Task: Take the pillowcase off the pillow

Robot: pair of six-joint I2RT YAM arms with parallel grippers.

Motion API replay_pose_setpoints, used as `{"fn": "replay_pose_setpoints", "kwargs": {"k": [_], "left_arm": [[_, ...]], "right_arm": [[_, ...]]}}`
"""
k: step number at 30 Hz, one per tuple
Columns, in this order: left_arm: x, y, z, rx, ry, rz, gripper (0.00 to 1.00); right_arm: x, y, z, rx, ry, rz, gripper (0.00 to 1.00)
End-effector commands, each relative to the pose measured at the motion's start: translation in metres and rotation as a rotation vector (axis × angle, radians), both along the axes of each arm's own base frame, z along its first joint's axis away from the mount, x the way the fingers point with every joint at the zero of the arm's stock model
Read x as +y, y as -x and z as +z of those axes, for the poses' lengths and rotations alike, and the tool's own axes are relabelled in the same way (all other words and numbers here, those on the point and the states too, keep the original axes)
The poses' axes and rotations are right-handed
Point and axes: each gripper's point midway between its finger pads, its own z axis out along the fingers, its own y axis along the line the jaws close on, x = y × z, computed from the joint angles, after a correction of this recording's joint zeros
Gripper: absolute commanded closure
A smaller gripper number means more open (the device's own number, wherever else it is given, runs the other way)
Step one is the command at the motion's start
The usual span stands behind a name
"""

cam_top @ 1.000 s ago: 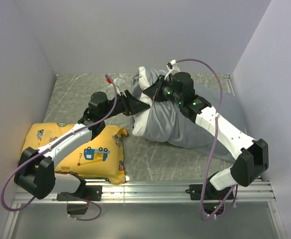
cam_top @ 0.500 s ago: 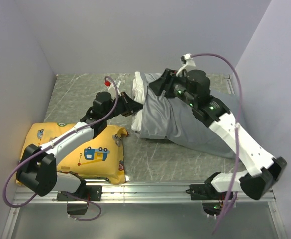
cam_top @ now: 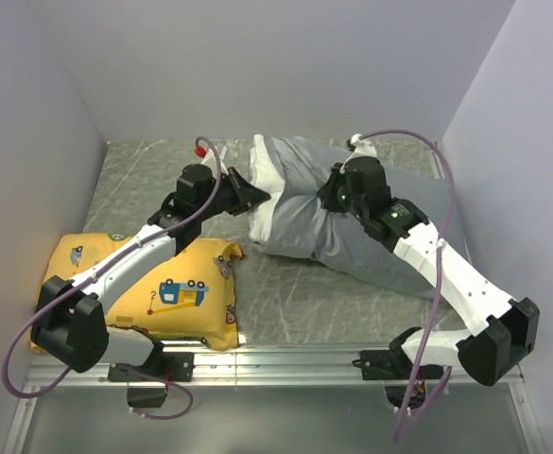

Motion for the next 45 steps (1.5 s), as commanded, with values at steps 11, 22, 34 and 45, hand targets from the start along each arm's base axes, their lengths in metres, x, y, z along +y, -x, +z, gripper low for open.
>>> {"fn": "replay_pose_setpoints", "kwargs": {"k": [11,22,34,45], "left_arm": [[0.158,-0.007,0.068,-0.131,0.103,0.355,0.99],[0.105,0.013,0.044,-0.140,-0.001,0.179,1.00],[0.102,-0.010,0.076,-0.131,0.074,0.274,0.99],[0.095,-0.018,0.091,-0.140,0.071,0.271,1.00]], "right_arm": [[-0.207,-0.059,-0.046,0.092,0.036,-0.671,1.00],[-0.105,-0.036,-0.042,-0.001,0.034,-0.304,0.53],[-0.007,0.067,-0.004,-0.119,-0.063,0.031,0.23],[-0.003,0.094,-0.090,-0.069,-0.027,-0.161,0.18]]}}
